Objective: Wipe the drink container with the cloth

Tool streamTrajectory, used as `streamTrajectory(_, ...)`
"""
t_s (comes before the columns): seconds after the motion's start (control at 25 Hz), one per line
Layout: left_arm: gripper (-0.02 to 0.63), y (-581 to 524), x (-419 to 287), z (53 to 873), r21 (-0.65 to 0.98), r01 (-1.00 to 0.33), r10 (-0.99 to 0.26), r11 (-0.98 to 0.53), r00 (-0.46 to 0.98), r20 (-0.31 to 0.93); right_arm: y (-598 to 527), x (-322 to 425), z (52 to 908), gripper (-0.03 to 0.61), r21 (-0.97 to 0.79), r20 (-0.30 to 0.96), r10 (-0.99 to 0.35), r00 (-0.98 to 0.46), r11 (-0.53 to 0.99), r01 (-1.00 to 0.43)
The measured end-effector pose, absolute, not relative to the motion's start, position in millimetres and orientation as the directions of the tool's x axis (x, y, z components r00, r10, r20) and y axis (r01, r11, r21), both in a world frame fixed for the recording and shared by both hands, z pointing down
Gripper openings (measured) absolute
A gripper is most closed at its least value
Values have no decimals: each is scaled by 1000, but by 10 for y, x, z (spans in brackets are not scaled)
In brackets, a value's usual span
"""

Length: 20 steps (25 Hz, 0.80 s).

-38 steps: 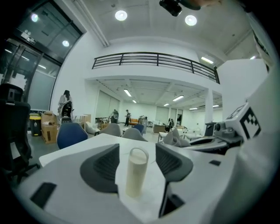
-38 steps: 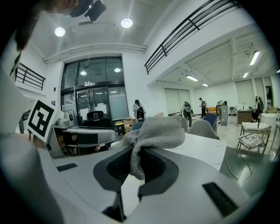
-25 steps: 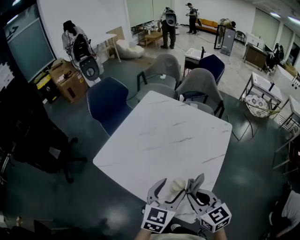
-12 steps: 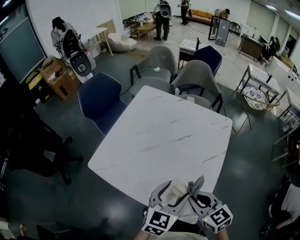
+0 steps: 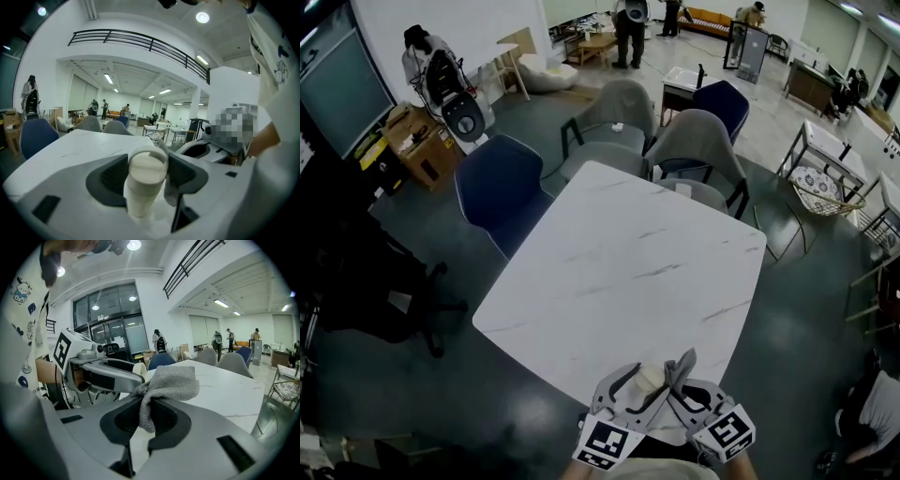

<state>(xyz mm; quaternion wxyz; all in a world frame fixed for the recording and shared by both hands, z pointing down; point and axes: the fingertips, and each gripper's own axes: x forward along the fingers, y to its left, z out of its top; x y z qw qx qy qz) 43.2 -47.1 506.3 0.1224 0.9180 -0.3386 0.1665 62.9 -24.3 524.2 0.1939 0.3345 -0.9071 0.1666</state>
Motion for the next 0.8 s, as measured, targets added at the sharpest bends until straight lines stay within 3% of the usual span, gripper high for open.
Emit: streamTrajectory(0.8,274,-466,447,5068,83,-656,-572,-750,707,417,-322,641,5516,46,-158,529,-422,-736,803,-574)
